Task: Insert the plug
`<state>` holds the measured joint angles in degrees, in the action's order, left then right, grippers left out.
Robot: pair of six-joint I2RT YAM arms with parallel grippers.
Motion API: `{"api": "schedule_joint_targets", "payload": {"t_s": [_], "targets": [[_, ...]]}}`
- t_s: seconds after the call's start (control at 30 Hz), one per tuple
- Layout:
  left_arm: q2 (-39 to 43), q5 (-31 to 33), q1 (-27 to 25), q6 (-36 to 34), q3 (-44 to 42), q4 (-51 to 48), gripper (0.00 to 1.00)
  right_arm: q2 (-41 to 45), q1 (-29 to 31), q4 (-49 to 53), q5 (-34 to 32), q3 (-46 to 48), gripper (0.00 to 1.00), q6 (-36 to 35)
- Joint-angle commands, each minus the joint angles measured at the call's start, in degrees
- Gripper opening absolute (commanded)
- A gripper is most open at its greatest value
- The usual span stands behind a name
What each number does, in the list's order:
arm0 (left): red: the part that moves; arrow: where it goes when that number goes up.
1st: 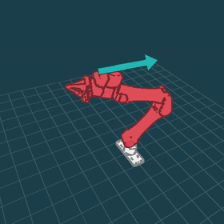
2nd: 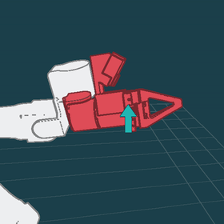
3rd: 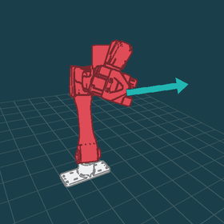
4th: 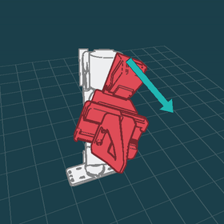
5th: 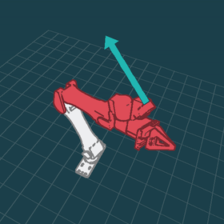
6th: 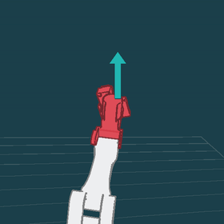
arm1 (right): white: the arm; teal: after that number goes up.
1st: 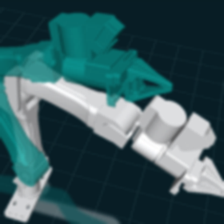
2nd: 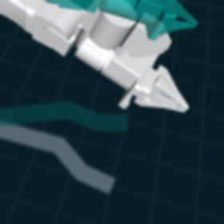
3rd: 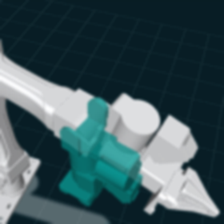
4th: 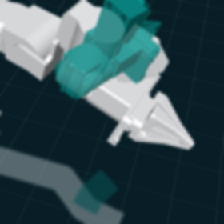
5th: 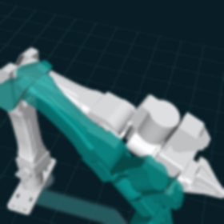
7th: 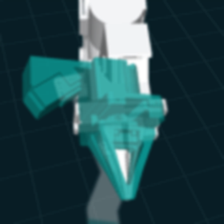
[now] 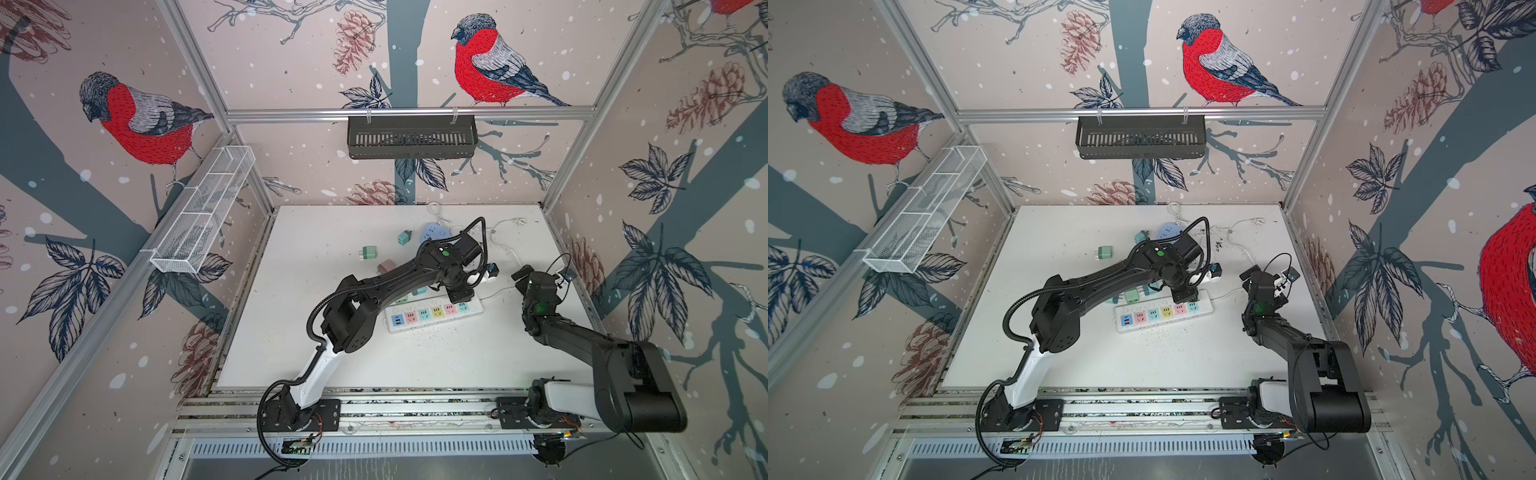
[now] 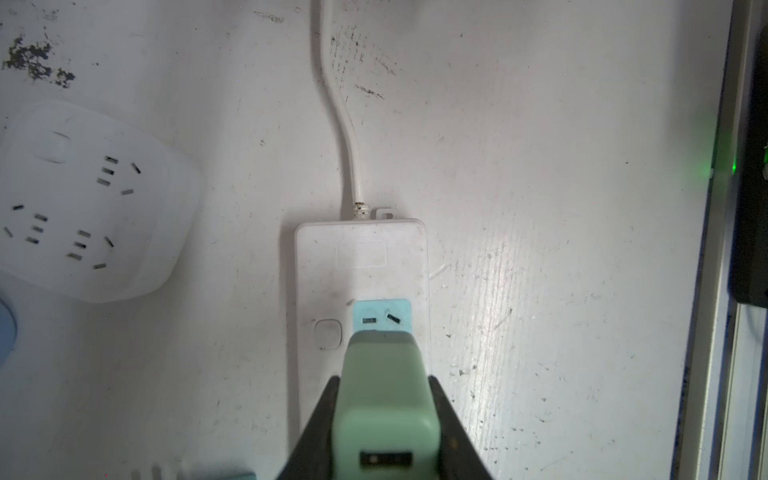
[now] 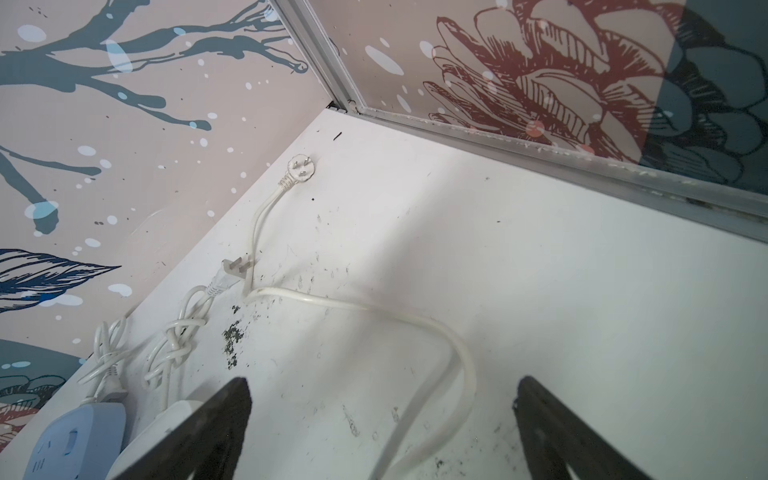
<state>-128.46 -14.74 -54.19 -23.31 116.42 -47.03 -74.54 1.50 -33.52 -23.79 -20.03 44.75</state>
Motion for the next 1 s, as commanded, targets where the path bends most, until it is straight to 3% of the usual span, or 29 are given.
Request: {"api": "schedule_joint_targets", "payload": {"t_s": [0.0,0.73,0.97], "targets": [[-1.0,-1.2,0.0,0.1,0.7,-1.7,0.0,0.0,0.0,-1.2,0.5,-0.2,1.0,-0.1],[-4.1,0.1,-0.6,2.9,0.4,-0.9,0.0,0.2,0.0,-1.5,1.0,0.0,1.0,-0.2],[-5.8,4.4,-0.7,3.9,3.2,-3.3,0.0,-0.1,0.1,-1.6,1.2,-0.1,1.0,-0.3]]}}
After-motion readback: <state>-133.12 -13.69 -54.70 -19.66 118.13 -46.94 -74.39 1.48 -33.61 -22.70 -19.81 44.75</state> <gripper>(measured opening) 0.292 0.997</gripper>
